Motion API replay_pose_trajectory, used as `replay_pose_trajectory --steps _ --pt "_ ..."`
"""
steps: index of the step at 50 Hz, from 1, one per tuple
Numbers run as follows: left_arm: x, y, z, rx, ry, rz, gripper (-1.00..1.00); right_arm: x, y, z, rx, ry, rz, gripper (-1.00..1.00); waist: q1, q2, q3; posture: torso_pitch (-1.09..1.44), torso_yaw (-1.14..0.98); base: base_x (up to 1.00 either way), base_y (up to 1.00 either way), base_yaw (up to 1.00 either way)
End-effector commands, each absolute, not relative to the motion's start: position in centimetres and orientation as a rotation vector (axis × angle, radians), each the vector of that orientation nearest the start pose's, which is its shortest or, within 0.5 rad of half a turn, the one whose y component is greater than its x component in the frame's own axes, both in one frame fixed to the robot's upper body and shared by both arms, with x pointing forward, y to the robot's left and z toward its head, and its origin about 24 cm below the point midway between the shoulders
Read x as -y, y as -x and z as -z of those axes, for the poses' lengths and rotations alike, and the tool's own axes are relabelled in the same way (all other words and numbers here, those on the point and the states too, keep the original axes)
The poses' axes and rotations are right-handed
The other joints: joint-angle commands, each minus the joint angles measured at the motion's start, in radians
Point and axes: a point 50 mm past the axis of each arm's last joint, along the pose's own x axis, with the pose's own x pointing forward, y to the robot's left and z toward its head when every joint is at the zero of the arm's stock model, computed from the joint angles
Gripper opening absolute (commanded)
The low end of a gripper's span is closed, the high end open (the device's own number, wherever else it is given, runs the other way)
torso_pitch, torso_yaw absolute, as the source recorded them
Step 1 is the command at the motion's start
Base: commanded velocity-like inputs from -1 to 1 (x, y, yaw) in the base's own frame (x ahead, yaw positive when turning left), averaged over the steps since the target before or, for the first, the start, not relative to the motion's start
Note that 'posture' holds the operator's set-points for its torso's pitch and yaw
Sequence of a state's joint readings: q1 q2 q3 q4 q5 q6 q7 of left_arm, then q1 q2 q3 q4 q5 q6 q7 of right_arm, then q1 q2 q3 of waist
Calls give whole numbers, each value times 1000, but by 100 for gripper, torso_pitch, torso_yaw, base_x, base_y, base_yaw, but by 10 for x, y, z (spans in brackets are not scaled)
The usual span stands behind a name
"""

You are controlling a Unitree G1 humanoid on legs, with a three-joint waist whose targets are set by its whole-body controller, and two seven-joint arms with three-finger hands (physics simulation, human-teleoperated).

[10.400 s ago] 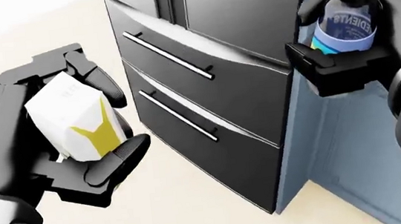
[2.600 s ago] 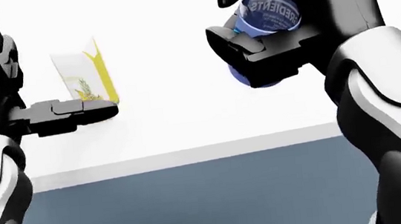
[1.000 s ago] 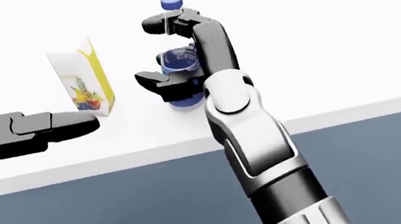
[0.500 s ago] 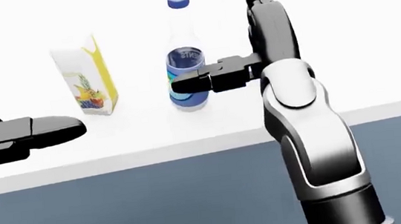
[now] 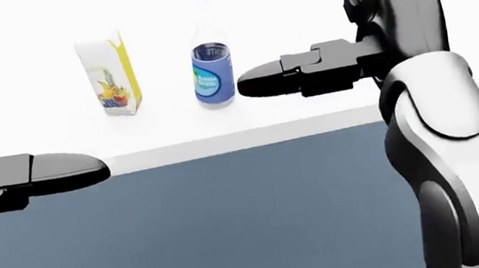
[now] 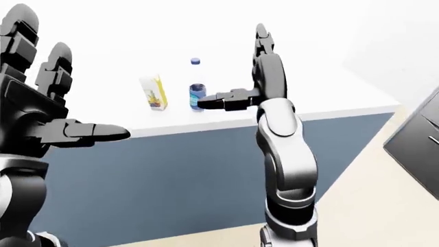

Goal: Move the drinks to the dining counter.

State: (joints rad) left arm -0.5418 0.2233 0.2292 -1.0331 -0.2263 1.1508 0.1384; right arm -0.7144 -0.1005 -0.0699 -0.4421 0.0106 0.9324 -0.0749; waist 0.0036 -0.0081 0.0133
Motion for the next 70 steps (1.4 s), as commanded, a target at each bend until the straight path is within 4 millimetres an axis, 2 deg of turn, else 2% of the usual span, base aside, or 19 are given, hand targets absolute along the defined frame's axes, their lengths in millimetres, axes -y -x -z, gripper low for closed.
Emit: replay_pose_trajectory --steps 1,3,5,6,10,18,20,21,22,26,33,35,45,47,49,50,60,63,70 --pt "-165 -211 -278 483 -74 -62 100 126 -297 -262 262 63 -43 100 6 3 -18 0 0 -31 -36 0" --pt "-164 -211 -279 484 -76 -57 100 129 -295 -265 267 52 -41 100 -19 87 52 0 0 -7 -32 -50" --pt "-163 -210 -278 484 -76 -54 100 131 -293 -264 267 42 -40 100 -3 134 48 0 0 0 0 -100" --pt "-163 -210 -278 484 -76 -52 100 131 -293 -264 267 41 -38 100 5 92 81 0 0 0 0 -100" --pt "-160 -210 -278 487 -80 -39 100 136 -289 -268 280 30 -29 100 -19 83 28 0 0 0 0 -100" --pt "-153 -211 -276 485 -87 -13 100 142 -282 -272 283 25 -15 100 -15 10 31 0 0 0 0 -100" --pt "-152 -211 -276 485 -92 -9 100 142 -282 -272 282 22 -11 100 -21 -37 20 0 0 0 0 -100" --pt "-151 -211 -275 485 -94 -7 100 143 -281 -272 283 21 -10 100 -32 -91 -3 0 0 0 0 -100" --pt "-151 -211 -275 485 -97 -4 100 143 -280 -273 284 21 -10 100 -33 -56 18 0 0 0 0 -100" --pt "-148 -211 -275 485 -101 6 100 143 -277 -273 286 18 -11 100 -37 -1 11 0 0 0 0 -100" --pt "-147 -210 -276 487 -105 10 100 142 -274 -272 285 16 -4 100 -17 70 44 0 0 0 0 -100" --pt "-147 -210 -277 487 -107 12 100 142 -273 -273 286 17 -4 100 -13 125 30 0 0 0 0 -100" --pt "-145 -210 -276 479 -119 26 100 142 -270 -276 295 20 -6 100 -6 34 22 0 0 0 0 -100" --pt "-144 -210 -276 478 -120 29 100 142 -269 -276 296 21 -7 100 -3 1 18 0 0 0 0 -100" --pt "-144 -210 -276 476 -121 30 100 142 -270 -276 296 22 -9 100 -13 -69 -4 0 0 0 0 -100" --pt "-144 -210 -276 475 -121 30 100 142 -270 -276 296 23 -8 100 -19 -35 14 0 0 0 0 -100" --pt "-144 -211 -276 476 -122 29 100 141 -267 -279 304 26 -15 100 -18 53 43 0 0 0 0 -100" --pt "-144 -211 -276 475 -122 31 100 140 -266 -278 305 27 -16 100 -11 126 21 0 0 0 0 -100" --pt "-143 -210 -273 473 -122 34 100 142 -264 -282 329 42 4 100 4 69 25 0 0 0 0 -79"
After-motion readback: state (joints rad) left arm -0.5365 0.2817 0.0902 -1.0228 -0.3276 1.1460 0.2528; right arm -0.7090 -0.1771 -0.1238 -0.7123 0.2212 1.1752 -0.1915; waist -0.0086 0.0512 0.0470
